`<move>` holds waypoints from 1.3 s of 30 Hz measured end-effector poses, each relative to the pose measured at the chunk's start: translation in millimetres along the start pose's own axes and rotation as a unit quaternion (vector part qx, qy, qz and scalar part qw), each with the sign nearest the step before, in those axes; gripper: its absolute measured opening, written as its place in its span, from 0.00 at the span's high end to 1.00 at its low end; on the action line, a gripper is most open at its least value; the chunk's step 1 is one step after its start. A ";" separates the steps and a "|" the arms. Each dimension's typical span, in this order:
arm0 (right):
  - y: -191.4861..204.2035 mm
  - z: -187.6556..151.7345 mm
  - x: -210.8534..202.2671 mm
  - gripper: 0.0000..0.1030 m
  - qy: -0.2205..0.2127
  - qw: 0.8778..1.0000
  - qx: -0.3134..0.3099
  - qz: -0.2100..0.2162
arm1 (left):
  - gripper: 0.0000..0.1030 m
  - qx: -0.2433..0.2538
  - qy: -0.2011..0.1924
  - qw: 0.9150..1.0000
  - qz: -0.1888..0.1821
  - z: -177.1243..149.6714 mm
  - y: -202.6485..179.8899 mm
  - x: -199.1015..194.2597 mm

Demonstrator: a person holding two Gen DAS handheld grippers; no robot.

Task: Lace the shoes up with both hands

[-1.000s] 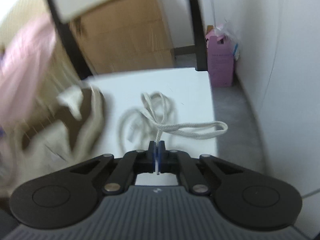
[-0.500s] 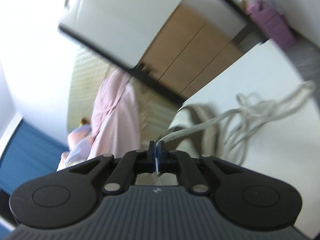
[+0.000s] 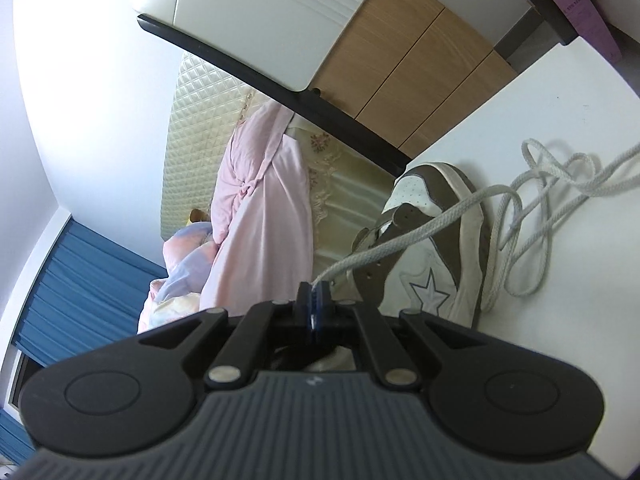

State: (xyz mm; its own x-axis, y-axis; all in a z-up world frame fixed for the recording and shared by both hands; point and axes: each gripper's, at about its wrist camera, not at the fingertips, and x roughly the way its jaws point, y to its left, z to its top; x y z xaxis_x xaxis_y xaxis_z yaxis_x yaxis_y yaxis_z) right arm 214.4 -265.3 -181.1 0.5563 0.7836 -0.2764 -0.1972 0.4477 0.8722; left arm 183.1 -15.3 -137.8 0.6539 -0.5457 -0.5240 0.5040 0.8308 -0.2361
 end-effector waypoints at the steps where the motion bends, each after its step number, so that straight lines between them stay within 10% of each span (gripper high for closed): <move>1: -0.7 0.2 -2.1 0.98 -0.001 1.000 0.003 0.003 | 0.97 0.001 -0.001 1.000 0.000 0.0 0.1 -0.4; 18: -8.9 2.0 0.4 0.84 0.025 0.998 0.047 0.021 | 0.97 0.022 0.004 1.000 -0.010 -2.5 -3.3 -4.5; 27: -5.4 2.6 0.0 0.97 0.026 0.999 0.029 0.015 | 0.97 0.024 0.003 1.000 -0.003 -3.0 -3.6 -6.4; 39: -22.7 26.3 -9.5 0.97 -0.057 0.997 0.057 0.003 | 0.96 0.001 -0.036 0.999 0.027 23.4 20.4 -4.5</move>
State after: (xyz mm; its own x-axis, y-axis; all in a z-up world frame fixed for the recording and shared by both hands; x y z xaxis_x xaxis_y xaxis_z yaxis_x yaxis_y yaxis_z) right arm 234.8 -294.2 -187.7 0.6454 0.7288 -0.2286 -0.1120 0.3864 0.9155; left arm 203.6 1.5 -121.2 0.7193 -0.5069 -0.4750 0.4687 0.8588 -0.2067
